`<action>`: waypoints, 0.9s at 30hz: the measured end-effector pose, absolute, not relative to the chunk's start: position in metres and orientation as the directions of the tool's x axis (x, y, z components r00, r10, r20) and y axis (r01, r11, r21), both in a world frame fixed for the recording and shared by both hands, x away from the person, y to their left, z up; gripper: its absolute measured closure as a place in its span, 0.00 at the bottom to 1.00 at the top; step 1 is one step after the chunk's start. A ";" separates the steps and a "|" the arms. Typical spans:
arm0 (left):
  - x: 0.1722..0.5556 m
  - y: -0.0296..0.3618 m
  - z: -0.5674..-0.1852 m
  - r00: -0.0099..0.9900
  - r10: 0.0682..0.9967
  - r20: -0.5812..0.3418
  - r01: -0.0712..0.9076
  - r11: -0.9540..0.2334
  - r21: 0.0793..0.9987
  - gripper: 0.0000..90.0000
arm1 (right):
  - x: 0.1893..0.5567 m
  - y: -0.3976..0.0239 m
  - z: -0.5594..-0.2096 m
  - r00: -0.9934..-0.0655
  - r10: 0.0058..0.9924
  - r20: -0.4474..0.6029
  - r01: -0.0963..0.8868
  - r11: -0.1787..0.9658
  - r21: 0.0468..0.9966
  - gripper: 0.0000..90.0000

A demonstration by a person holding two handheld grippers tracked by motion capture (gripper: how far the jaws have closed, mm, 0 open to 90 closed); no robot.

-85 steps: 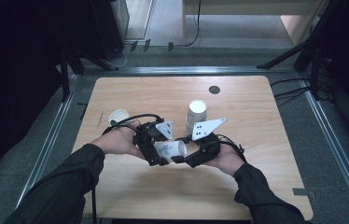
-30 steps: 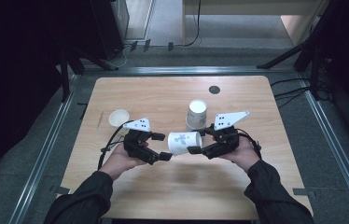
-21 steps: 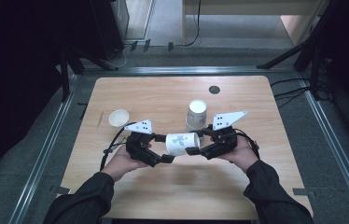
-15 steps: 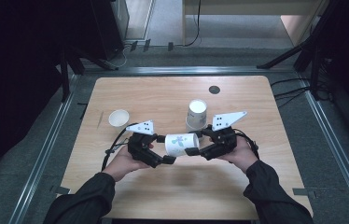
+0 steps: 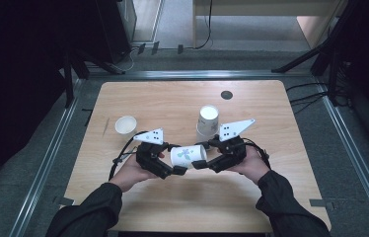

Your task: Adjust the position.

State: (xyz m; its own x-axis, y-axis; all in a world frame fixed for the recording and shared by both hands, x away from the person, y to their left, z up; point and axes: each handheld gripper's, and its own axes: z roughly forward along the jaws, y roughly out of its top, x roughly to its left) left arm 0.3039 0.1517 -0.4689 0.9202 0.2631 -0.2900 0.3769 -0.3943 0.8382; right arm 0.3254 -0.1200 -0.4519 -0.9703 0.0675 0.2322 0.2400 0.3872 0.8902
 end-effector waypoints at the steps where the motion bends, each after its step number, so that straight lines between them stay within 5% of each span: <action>1: 0.304 0.152 -0.469 0.921 0.259 -0.291 0.376 -0.393 0.839 0.16 | 0.326 -0.120 -0.452 -0.970 0.065 0.235 0.241 0.386 0.890 0.39; 27: 0.301 0.154 -0.466 0.932 0.240 -0.270 0.349 -0.398 0.848 0.25 | 0.327 -0.121 -0.452 -0.967 0.037 0.252 0.247 0.374 0.894 0.38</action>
